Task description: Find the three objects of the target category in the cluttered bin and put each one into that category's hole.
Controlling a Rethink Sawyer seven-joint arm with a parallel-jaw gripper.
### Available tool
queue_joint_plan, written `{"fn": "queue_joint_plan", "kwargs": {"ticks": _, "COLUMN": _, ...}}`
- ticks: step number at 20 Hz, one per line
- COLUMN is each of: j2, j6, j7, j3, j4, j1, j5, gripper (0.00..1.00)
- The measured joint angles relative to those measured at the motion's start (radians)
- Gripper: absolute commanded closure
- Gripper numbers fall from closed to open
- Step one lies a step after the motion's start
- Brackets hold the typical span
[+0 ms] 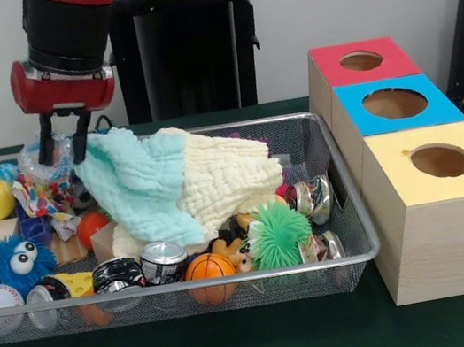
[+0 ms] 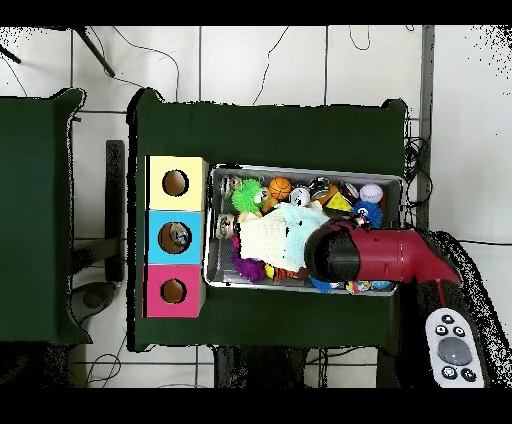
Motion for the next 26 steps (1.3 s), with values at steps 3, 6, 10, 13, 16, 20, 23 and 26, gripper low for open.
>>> {"fn": "queue_joint_plan", "kwargs": {"ticks": 3, "j2": 0.016, "j6": -0.041, "j7": 0.013, "j3": -0.104, "j4": -0.023, "j1": 0.095, "j5": -0.071, "gripper": 1.00}}
{"fn": "queue_joint_plan", "kwargs": {"ticks": 6, "j2": 0.016, "j6": -0.070, "j7": 0.026, "j3": -0.172, "j4": -0.036, "j1": 0.168, "j5": -0.114, "gripper": 1.00}}
{"fn": "queue_joint_plan", "kwargs": {"ticks": 10, "j2": -0.005, "j6": -0.074, "j7": 0.030, "j3": -0.191, "j4": -0.051, "j1": 0.185, "j5": -0.109, "gripper": 1.00}}
{"fn": "queue_joint_plan", "kwargs": {"ticks": 13, "j2": -0.017, "j6": -0.074, "j7": 0.030, "j3": -0.187, "j4": -0.065, "j1": 0.161, "j5": -0.102, "gripper": 1.00}}
{"fn": "queue_joint_plan", "kwargs": {"ticks": 16, "j2": -0.027, "j6": -0.074, "j7": 0.030, "j3": -0.177, "j4": -0.096, "j1": 0.086, "j5": -0.083, "gripper": 1.00}}
{"fn": "queue_joint_plan", "kwargs": {"ticks": 20, "j2": -0.027, "j6": -0.074, "j7": 0.030, "j3": -0.170, "j4": -0.131, "j1": 0.024, "j5": -0.074, "gripper": 1.00}}
{"fn": "queue_joint_plan", "kwargs": {"ticks": 23, "j2": -0.031, "j6": -0.068, "j7": 0.030, "j3": -0.165, "j4": -0.159, "j1": -0.016, "j5": -0.056, "gripper": 1.00}}
{"fn": "queue_joint_plan", "kwargs": {"ticks": 26, "j2": -0.040, "j6": -0.052, "j7": 0.030, "j3": -0.161, "j4": -0.182, "j1": -0.036, "j5": -0.029, "gripper": 1.00}}
